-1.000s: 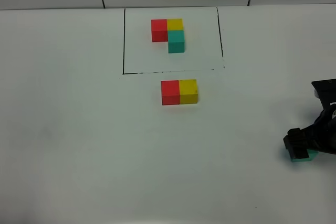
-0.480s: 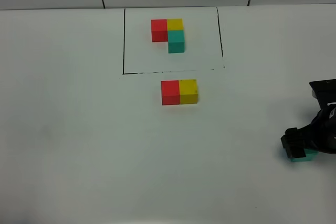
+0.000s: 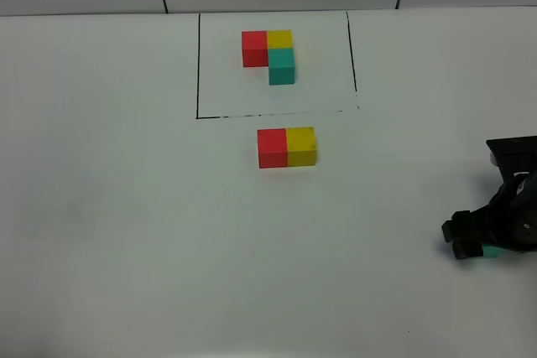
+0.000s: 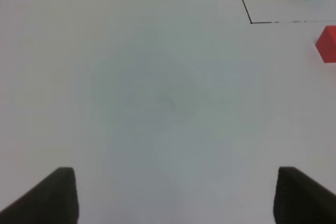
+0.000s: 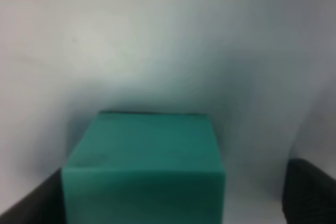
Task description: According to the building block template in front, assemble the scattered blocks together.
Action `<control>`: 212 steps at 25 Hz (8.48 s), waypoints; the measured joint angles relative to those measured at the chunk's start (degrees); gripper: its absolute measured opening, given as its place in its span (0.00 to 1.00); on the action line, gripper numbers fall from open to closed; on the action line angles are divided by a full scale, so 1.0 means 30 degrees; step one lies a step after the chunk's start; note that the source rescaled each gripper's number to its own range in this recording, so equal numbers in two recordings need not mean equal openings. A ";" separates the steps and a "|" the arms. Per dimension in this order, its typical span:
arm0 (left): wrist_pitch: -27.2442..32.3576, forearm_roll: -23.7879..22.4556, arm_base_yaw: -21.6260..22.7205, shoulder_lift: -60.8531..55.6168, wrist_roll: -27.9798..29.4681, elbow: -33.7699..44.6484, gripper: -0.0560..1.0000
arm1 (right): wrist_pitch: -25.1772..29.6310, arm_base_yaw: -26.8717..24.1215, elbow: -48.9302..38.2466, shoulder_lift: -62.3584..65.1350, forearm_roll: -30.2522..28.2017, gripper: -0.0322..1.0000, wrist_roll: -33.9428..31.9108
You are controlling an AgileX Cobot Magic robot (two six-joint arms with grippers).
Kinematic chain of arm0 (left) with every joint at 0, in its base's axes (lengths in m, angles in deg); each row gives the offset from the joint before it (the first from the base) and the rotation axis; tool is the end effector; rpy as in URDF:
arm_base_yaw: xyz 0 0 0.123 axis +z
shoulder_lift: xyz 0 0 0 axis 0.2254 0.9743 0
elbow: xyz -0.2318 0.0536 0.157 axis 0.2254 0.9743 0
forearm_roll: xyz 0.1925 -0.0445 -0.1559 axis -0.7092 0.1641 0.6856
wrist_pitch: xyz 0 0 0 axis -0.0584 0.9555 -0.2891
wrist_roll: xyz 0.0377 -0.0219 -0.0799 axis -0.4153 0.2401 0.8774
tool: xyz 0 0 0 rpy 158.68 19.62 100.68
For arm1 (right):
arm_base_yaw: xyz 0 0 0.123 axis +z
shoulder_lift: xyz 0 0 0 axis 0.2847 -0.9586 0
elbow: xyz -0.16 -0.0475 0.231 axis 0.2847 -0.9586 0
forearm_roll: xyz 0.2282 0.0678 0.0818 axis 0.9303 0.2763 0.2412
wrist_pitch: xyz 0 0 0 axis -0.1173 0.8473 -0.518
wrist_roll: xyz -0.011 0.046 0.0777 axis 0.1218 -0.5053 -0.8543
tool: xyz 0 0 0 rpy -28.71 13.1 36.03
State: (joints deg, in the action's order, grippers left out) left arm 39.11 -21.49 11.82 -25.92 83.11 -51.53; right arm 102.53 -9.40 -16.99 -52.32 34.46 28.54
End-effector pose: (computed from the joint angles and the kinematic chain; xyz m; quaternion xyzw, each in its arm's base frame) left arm -0.0056 -0.0025 0.2798 0.0059 0.8462 -0.0245 0.5322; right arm 0.2529 0.0333 0.1126 -0.0268 0.9967 0.0158 0.0746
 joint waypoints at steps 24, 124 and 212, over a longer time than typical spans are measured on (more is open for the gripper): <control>0.0000 0.0000 0.0000 0.0000 0.0000 0.0000 0.94 | 0.3389 0.9738 0.5322 -0.0833 -0.1947 0.03 -1.1661; 0.0000 0.0000 0.0000 0.0000 0.0000 0.0000 0.94 | 0.6831 1.0429 1.6768 -0.9605 -0.2498 0.03 -1.3019; 0.0000 0.0000 0.0000 0.0000 0.0000 0.0000 0.94 | 1.1994 -0.0545 0.1289 2.7094 -0.2394 1.00 -0.1907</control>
State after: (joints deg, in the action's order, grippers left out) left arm 39.11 -21.49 11.82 -25.92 83.11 -51.53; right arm 138.51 -11.03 -13.13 28.96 27.28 22.82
